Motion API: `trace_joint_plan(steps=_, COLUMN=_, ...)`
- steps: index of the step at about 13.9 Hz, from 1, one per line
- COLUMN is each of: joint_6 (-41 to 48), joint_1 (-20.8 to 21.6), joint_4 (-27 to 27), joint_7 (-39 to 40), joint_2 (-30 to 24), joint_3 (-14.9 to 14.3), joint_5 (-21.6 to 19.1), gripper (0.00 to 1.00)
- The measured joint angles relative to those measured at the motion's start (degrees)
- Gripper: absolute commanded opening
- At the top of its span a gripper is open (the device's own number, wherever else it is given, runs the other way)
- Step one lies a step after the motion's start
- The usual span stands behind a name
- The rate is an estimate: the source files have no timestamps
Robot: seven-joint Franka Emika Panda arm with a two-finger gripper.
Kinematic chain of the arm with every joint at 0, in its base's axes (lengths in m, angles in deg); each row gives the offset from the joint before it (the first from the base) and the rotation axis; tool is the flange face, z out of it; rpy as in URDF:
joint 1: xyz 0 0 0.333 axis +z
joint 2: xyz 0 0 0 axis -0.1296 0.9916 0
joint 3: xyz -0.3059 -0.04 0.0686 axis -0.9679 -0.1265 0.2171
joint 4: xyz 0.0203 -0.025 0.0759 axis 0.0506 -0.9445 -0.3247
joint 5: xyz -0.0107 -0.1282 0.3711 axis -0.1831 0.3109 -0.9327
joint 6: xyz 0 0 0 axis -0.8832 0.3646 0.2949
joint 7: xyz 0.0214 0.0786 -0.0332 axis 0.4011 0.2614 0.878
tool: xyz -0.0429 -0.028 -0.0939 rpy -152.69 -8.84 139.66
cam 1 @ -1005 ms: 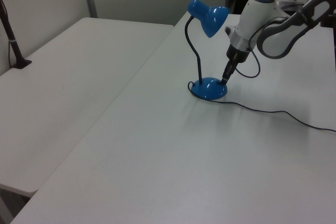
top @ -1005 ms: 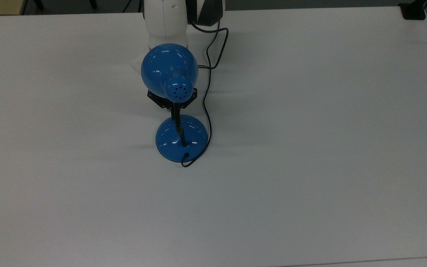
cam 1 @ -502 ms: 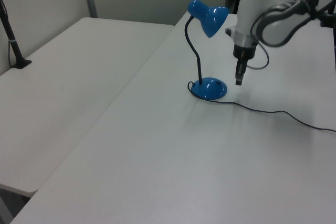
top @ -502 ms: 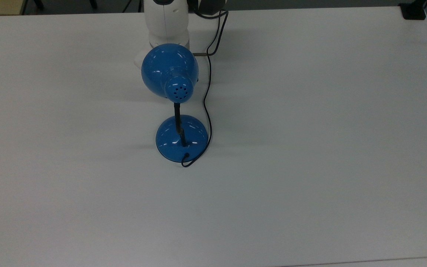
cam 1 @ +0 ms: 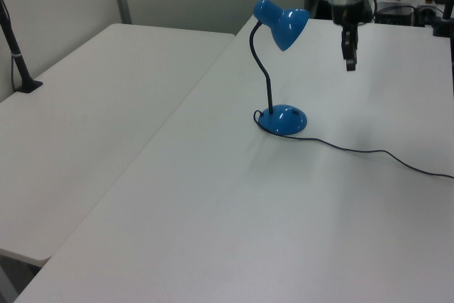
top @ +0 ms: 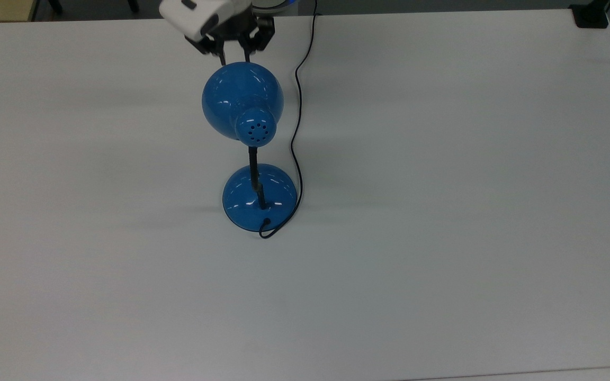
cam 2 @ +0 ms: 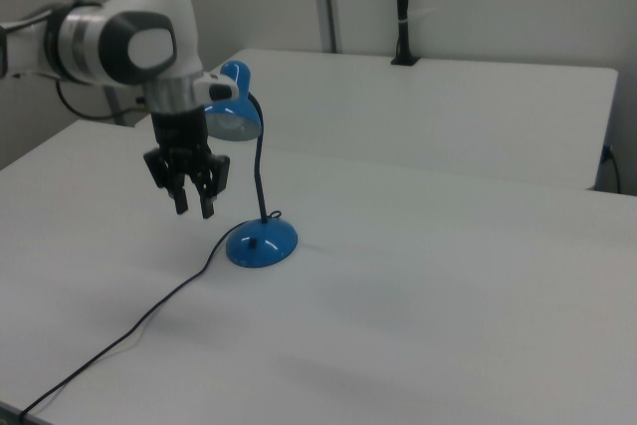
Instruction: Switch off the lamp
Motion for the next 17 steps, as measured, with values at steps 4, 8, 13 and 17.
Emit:
trace_joint_plan(steps=4, joint_6=2.0, joint_1=0.5, joint_4=5.4, joint_7=-0.4, joint_2=-0.3, joint_3=0.5, joint_5=0.0, gripper=1.0)
trace_joint_plan(steps=8, joint_6=2.0, joint_1=0.8, joint_4=12.9, joint_7=-2.4, joint_2=-0.3, joint_3=0.2, joint_5=-1.2, gripper=1.0)
trace_joint_plan(steps=13, joint_6=-1.0, joint_1=0.6, joint_4=14.3, joint_7=-2.7, joint_2=-0.1, joint_3=-2.1, joint_5=-5.6, gripper=1.0)
trace_joint_plan(steps=17, joint_6=-1.2, joint_1=0.6, joint_4=14.3, joint_7=-2.7, joint_2=0.0, joint_3=-2.5, joint_5=-5.6, gripper=1.0)
